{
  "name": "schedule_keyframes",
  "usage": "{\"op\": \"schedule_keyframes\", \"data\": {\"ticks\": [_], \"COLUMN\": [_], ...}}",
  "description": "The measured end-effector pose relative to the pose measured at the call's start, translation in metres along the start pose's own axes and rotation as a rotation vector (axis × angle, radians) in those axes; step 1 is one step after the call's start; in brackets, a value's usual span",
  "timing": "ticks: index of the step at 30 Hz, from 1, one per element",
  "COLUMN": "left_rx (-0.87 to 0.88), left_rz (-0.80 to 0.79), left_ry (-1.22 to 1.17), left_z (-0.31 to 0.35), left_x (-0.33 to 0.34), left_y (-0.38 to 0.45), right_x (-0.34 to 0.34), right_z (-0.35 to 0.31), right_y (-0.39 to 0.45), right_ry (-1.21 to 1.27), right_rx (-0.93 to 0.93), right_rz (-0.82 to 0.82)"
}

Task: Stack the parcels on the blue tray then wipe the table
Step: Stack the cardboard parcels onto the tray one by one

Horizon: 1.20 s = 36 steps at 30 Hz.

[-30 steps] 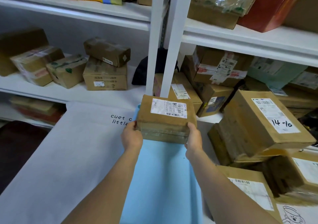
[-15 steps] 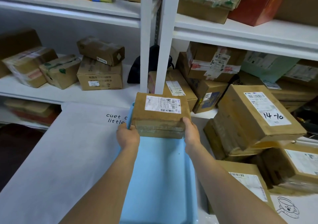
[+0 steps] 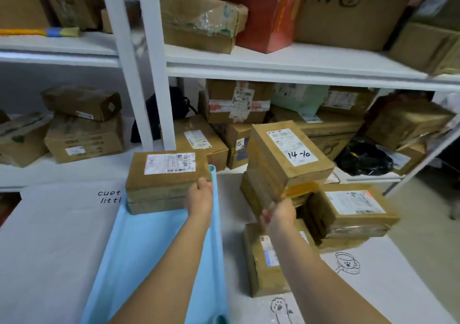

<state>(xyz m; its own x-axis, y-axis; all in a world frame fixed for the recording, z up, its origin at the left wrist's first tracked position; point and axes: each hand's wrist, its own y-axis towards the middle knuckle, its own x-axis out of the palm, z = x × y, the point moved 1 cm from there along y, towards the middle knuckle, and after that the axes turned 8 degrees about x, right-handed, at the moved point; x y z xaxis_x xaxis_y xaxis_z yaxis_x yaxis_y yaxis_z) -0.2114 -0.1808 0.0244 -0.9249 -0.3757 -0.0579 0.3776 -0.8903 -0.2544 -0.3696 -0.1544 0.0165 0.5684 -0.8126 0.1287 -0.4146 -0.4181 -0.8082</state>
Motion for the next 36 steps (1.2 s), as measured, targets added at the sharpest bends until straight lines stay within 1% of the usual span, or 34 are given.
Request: {"op": "schedule_keyframes", "data": {"ticks": [2,4,7,9,14,18,23,25,28,30,33,36], "left_rx": [-0.013,-0.032,-0.037,-0.049,-0.075,-0.081,-0.108,-0.120,-0.122,-0.101,-0.041,0.022], "left_rz": [-0.081,-0.145,-0.228,-0.260,-0.293,-0.282,-0.216,-0.181,-0.184,-0.201,-0.226,-0.288], "left_ry": [0.003,0.021,0.074,0.079,0.043,0.033,-0.017,-0.030,-0.054,-0.070,-0.083,-0.098], "left_z": [0.003,0.004,0.004,0.003,0.010,0.013,0.011,0.009,0.012,0.021,0.039,0.056], "left_x": [0.023,0.041,0.066,0.074,0.091,0.094,0.085,0.080,0.075,0.072,0.072,0.076], "left_y": [-0.011,-0.019,-0.029,-0.032,-0.046,-0.054,-0.057,-0.059,-0.062,-0.067,-0.071,-0.079], "right_x": [-0.019,-0.032,-0.041,-0.037,-0.032,-0.034,-0.048,-0.061,-0.077,-0.087,-0.096,-0.102], "right_z": [-0.018,-0.036,-0.063,-0.073,-0.081,-0.088,-0.099,-0.105,-0.110,-0.111,-0.114,-0.113], "right_y": [0.005,0.003,0.001,0.001,-0.002,-0.002,-0.003,-0.002,-0.006,-0.009,-0.016,-0.029], "right_ry": [0.084,0.121,0.137,0.083,-0.070,-0.014,0.014,0.018,0.067,0.072,0.076,0.082], "right_rx": [-0.059,-0.078,-0.059,-0.031,0.062,0.083,0.068,0.114,0.204,0.241,0.284,0.329], "right_rz": [0.075,0.099,0.004,-0.081,-0.234,-0.277,-0.278,-0.321,-0.452,-0.542,-0.618,-0.674]}}
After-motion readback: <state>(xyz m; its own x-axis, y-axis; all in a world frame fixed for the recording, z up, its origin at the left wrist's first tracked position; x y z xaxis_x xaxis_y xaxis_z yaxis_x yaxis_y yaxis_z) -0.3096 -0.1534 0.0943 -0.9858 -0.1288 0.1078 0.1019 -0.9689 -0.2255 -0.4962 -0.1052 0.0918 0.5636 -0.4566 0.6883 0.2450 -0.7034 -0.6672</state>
